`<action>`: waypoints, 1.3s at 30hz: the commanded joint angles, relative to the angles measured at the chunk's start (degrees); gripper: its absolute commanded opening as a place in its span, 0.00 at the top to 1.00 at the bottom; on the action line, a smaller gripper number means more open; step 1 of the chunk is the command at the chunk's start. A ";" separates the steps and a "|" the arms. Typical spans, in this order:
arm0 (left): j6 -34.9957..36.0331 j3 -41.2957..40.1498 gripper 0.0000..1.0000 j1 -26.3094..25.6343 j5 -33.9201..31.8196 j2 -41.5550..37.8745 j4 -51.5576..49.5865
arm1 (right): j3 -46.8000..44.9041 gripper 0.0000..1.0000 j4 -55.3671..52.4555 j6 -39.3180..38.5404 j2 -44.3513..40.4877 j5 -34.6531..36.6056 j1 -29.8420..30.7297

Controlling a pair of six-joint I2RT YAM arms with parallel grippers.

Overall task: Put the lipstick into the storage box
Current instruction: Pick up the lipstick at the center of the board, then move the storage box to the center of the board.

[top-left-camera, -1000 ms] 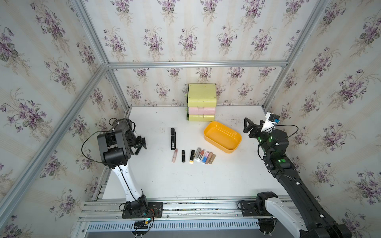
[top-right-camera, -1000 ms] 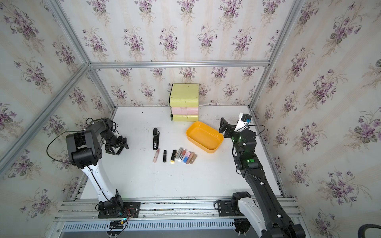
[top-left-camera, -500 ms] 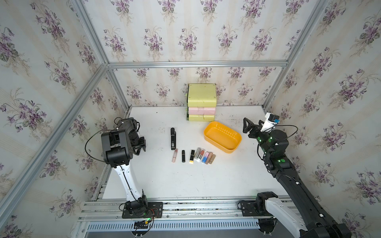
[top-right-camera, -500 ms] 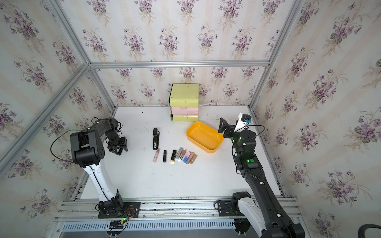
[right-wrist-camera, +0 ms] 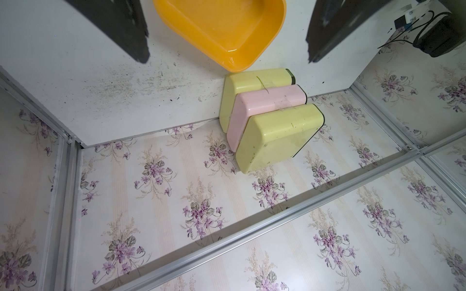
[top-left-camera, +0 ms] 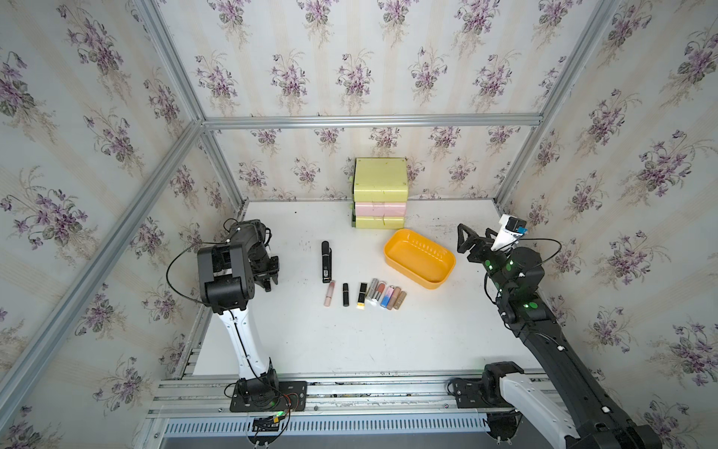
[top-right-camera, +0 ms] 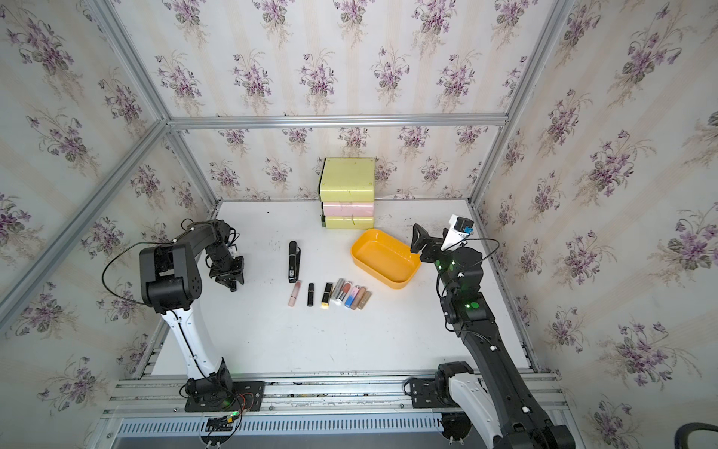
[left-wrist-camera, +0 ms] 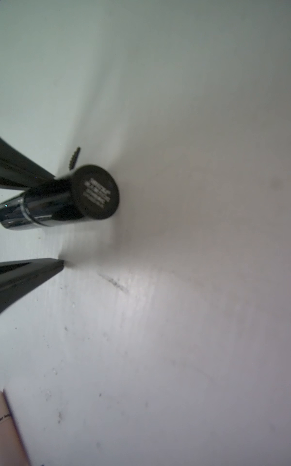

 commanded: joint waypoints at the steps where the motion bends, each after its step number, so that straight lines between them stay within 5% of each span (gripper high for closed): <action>1: 0.48 -0.49 0.65 -0.17 5.88 1.65 8.04 | 0.29 0.00 1.60 0.87 0.12 -0.27 0.01; 13: 0.07 -1.52 0.91 -0.14 7.49 0.59 8.43 | 3.47 0.00 -4.47 2.64 2.70 0.49 0.07; 23: -3.54 -5.79 0.92 -0.50 19.84 -12.72 11.06 | 18.50 0.00 -31.90 7.76 17.19 9.73 -0.08; 28: -5.42 -9.05 0.92 -2.10 26.32 -22.29 12.50 | 23.09 0.02 -40.94 11.24 25.55 7.12 -0.30; 39: -12.28 -16.49 0.91 -16.25 31.96 -40.28 19.11 | 19.47 0.17 -37.25 14.10 35.63 -2.86 -2.65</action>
